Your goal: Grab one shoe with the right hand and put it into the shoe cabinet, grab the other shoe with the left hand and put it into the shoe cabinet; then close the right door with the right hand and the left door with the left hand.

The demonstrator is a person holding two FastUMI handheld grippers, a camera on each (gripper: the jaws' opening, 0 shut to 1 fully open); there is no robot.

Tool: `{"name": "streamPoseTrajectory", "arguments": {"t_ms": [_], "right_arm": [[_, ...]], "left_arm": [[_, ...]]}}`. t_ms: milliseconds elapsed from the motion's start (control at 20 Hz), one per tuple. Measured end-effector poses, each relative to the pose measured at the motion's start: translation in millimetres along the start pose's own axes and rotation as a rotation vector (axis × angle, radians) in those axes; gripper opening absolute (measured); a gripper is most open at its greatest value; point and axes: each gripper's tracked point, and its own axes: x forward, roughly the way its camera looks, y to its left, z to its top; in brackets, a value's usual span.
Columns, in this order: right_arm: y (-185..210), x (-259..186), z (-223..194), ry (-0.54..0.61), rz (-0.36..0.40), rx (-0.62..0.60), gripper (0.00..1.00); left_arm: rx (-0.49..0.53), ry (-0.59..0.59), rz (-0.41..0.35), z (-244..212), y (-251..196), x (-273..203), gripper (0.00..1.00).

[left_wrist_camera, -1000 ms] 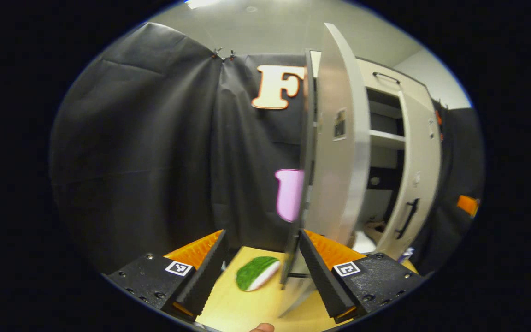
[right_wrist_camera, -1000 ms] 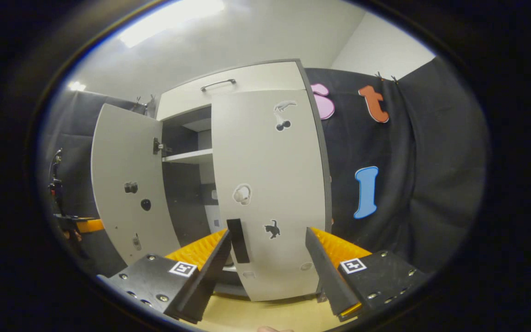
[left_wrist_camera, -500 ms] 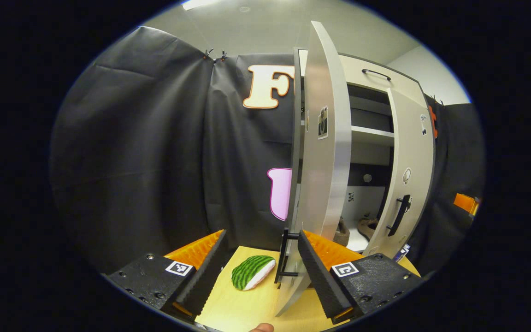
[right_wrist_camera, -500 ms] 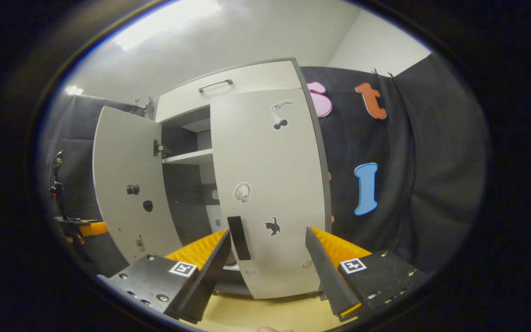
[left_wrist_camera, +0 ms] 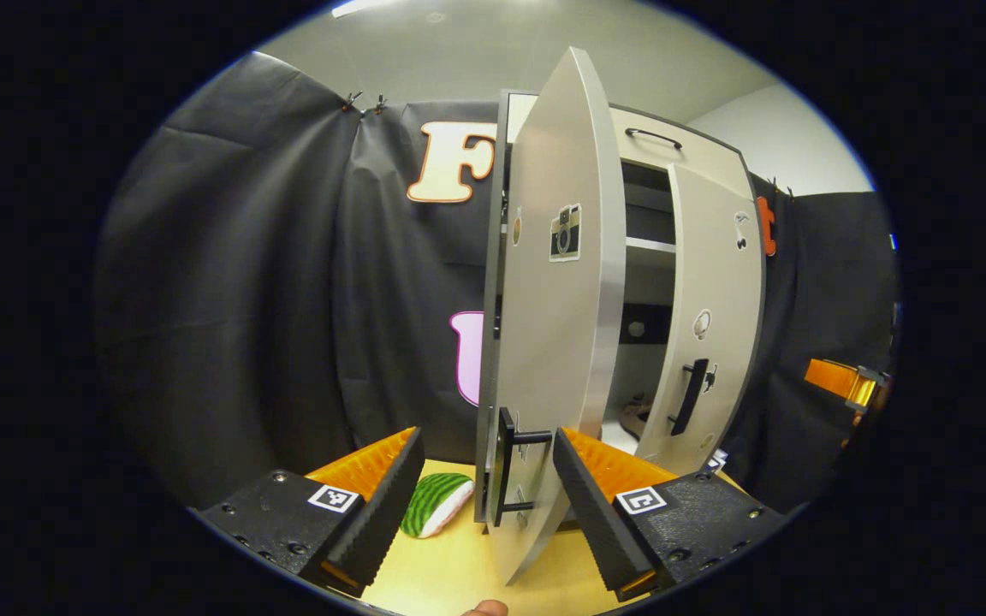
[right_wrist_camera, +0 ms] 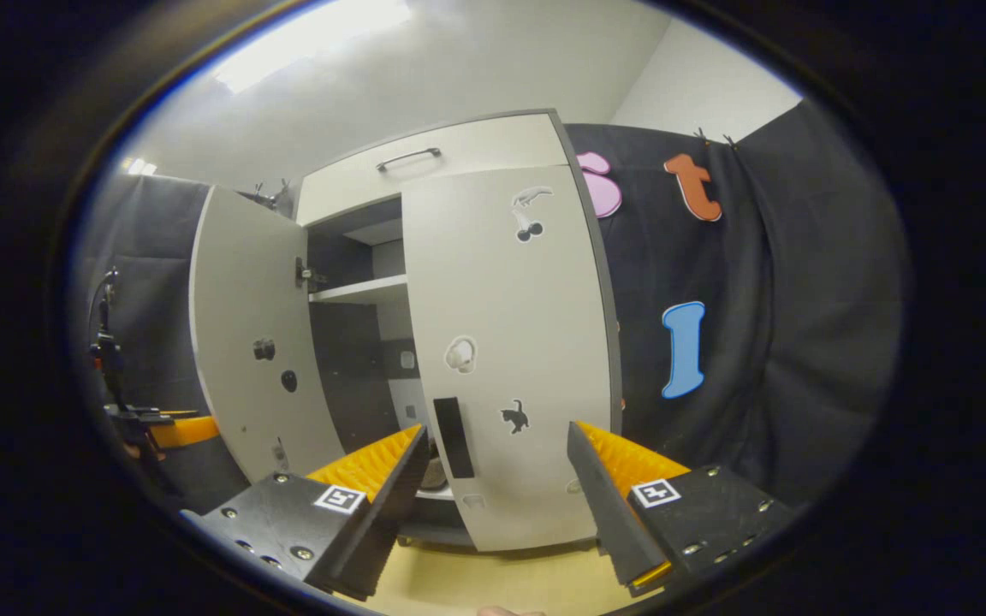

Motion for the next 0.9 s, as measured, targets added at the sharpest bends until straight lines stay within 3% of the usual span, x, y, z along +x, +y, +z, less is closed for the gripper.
{"name": "streamPoseTrajectory", "arguments": {"t_ms": [100, 150, 200, 500, 600, 650, 700, 850, 900], "right_arm": [[-1.5, -2.5, 0.1, -0.001, -0.01, 0.003, 0.97], [-3.1, -4.8, 0.4, -0.001, -0.016, 0.003, 0.97], [-5.4, -7.0, 1.2, -0.001, -0.023, 0.002, 0.97], [-23.1, -20.0, 3.9, -0.004, -0.079, -0.007, 0.93], [-28.7, -22.9, 4.9, -0.007, -0.095, -0.003, 0.97], [-30.9, -24.7, 6.0, -0.008, -0.102, -0.003, 0.93], [-32.4, -26.1, 6.4, -0.008, -0.108, -0.005, 0.97], [-36.4, -28.3, 5.2, -0.007, -0.122, -0.01, 0.93], [-36.7, -28.3, 5.4, -0.006, -0.124, -0.01, 0.97]], "left_arm": [[0.008, 0.0, -0.025, 0.6, -15.3, 5.1, 0.94], [0.01, 0.001, -0.039, 0.0, -21.2, 7.4, 0.89], [0.009, 0.001, -0.055, 0.0, -27.2, 10.3, 0.94], [-0.015, 0.008, -0.137, -2.2, -59.5, 25.4, 0.94], [-0.017, 0.011, -0.144, -3.9, -64.1, 32.8, 0.94], [-0.017, 0.013, -0.143, -5.5, -65.3, 36.6, 0.94], [-0.017, 0.015, -0.143, -5.3, -66.4, 40.6, 0.94], [-0.026, 0.02, -0.153, -7.5, -72.6, 49.9, 0.94], [-0.03, 0.021, -0.163, -6.8, -76.2, 52.4, 0.94]]}}
